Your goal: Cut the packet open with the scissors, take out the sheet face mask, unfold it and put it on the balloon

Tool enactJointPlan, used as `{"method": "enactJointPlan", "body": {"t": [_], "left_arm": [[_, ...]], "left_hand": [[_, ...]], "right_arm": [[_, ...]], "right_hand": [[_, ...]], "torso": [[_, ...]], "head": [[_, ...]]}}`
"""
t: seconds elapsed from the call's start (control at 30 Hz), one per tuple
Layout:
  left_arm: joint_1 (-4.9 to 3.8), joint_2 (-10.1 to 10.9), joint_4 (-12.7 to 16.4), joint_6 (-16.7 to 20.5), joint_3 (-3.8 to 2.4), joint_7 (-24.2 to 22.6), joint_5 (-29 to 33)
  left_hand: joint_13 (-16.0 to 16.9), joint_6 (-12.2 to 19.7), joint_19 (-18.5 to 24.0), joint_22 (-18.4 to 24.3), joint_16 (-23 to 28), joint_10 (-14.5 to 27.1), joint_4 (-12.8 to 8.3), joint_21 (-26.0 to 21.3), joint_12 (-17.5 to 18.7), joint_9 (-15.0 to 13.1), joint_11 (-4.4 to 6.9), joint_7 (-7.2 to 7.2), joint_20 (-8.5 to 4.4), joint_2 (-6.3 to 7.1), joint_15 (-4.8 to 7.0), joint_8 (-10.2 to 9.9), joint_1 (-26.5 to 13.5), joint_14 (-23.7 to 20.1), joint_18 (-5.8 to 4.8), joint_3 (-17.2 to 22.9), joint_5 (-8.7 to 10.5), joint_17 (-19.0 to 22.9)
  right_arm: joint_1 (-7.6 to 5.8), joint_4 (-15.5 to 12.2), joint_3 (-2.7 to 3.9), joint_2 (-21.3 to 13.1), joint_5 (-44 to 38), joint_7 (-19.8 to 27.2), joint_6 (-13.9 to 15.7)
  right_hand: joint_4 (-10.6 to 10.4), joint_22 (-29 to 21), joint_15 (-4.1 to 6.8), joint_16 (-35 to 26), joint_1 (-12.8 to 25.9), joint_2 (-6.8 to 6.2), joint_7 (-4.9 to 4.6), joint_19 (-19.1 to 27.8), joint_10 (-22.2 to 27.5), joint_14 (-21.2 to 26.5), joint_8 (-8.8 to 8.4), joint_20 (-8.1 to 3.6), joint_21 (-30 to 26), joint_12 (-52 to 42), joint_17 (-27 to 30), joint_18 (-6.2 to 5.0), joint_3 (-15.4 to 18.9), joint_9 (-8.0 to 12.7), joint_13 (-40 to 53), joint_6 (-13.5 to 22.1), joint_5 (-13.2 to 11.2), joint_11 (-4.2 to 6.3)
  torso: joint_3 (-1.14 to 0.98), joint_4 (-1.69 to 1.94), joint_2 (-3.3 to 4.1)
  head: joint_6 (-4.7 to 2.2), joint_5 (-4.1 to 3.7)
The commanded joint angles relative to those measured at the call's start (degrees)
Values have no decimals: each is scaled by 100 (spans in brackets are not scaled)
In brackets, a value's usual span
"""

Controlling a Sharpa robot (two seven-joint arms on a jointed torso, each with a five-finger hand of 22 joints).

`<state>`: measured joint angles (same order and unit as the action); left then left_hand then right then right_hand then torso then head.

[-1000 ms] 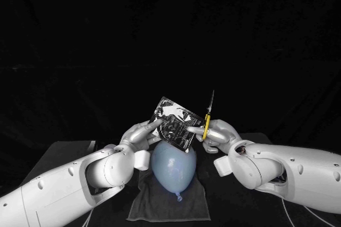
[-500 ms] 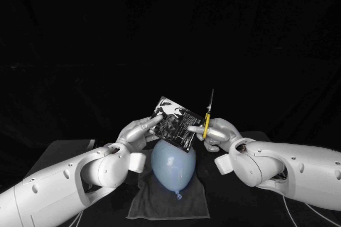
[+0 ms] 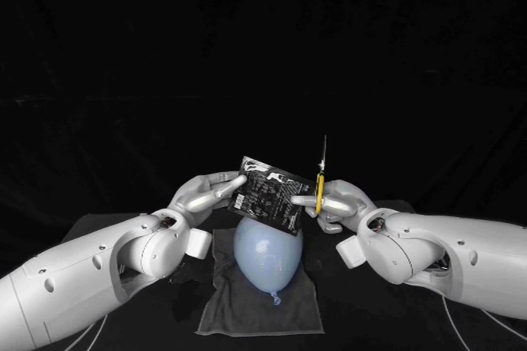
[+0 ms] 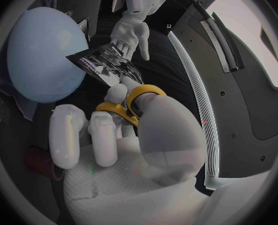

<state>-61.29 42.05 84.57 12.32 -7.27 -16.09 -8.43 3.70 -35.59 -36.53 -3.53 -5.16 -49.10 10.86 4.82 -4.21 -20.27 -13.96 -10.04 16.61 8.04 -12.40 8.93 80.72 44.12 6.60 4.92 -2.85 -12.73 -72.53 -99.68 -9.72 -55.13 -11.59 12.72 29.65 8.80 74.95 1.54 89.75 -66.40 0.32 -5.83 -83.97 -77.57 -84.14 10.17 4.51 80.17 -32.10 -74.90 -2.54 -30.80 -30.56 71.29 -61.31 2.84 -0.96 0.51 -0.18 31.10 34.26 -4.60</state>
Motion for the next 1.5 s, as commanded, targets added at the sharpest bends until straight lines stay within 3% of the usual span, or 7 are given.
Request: {"method": "enactJointPlan", "body": {"t": [0.03, 0.13, 0.2, 0.4, 0.5, 0.97, 1.5], "left_arm": [[-107, 31, -106, -293, 39, 297, -546], [-237, 65, -199, -573, 104, 550, -724], [-327, 78, -235, -795, 153, 757, -854], [-520, 44, -290, -1344, 323, 1430, -1238], [-575, 13, -312, -1489, 389, 1687, -1365], [-661, -141, -399, -1868, 519, 1947, -1412], [-670, -119, -449, -1619, 544, 1512, -96]], "left_hand": [[9, -243, -579, -77, -108, 39, 117, 162, -45, -79, 8, -663, -9, -74, 32, 101, 189, 51, 71, -235, 6, -17], [27, -528, -1043, -140, -322, -140, 214, 394, -151, -143, 65, -632, -12, -177, 130, 219, 379, 379, 315, -394, 9, -89], [23, -629, -1323, -163, -466, -250, 225, 521, -200, -141, 122, -591, -37, -248, 209, 263, 521, 661, 403, -435, 5, -144], [22, -1026, -1813, -137, -624, -686, 52, 666, -303, -142, 298, -405, -201, -561, 385, 415, 1126, 1069, 414, -246, 1, -204], [13, -1044, -1842, -122, -619, -709, 52, 661, -286, -125, 300, -408, -216, -565, 391, 405, 1162, 1086, 411, -232, 3, -203], [3, -1125, -2013, -68, -602, -807, 110, 656, -213, -59, 344, -336, -265, -508, 425, 372, 1205, 1160, 406, -273, 5, -198], [-1, -1098, -1736, -18, -414, -1074, 385, 335, -86, 52, 392, -102, -137, -349, 402, 281, 1082, 1053, 403, -617, 5, -127]], "right_arm": [[-43, -15, 7, -29, -435, -345, -478], [-84, -5, 6, -51, -557, -502, -608], [-110, 6, 6, -51, -630, -578, -651], [-167, 60, 6, 6, -767, -701, -649], [-189, 84, 6, 28, -812, -735, -644], [-220, 142, 5, 98, -911, -744, -543], [-223, 143, 5, 113, -951, -735, -538]], "right_hand": [[443, 1208, 44, 25, -307, 327, -29, -98, -1243, -586, 23, -30, 14, -5790, -1510, 28, -472, -9, 1871, 6, -5, -51], [443, 1208, 44, 25, -307, 327, -29, -98, -1243, -586, 23, -30, 14, -5790, -1510, 28, -472, -9, 1871, 6, -5, -51], [445, 1207, 44, 25, -306, 325, -29, -97, -1243, -586, 24, -30, 11, -5790, -1510, 28, -476, -9, 1871, 5, -6, -51], [446, 1208, 45, 25, -303, 322, -29, -99, -1243, -586, 25, -31, 16, -5790, -1510, 29, -478, -10, 1871, 4, -7, -51], [448, 1207, 45, 25, -302, 320, -29, -97, -1243, -586, 26, -31, 11, -5790, -1510, 28, -480, -10, 1871, 2, -7, -51], [450, 1211, 45, 25, -299, 318, -29, -104, -1243, -586, 28, -33, 25, -5790, -1510, 31, -485, -11, 1871, 0, -7, -51], [453, 1209, 45, 25, -297, 319, -28, -101, -1243, -586, 30, -34, 20, -5790, -1510, 30, -495, -12, 1871, -2, -7, -50]], "torso": [[2, 0, -1], [6, -3, -3], [6, -1, -4], [4, 7, -4], [6, 5, 0], [5, 5, 3], [8, 11, 5]], "head": [[24, 7], [35, 35], [30, 43], [45, 56], [53, 63], [83, 107], [74, 111]]}}
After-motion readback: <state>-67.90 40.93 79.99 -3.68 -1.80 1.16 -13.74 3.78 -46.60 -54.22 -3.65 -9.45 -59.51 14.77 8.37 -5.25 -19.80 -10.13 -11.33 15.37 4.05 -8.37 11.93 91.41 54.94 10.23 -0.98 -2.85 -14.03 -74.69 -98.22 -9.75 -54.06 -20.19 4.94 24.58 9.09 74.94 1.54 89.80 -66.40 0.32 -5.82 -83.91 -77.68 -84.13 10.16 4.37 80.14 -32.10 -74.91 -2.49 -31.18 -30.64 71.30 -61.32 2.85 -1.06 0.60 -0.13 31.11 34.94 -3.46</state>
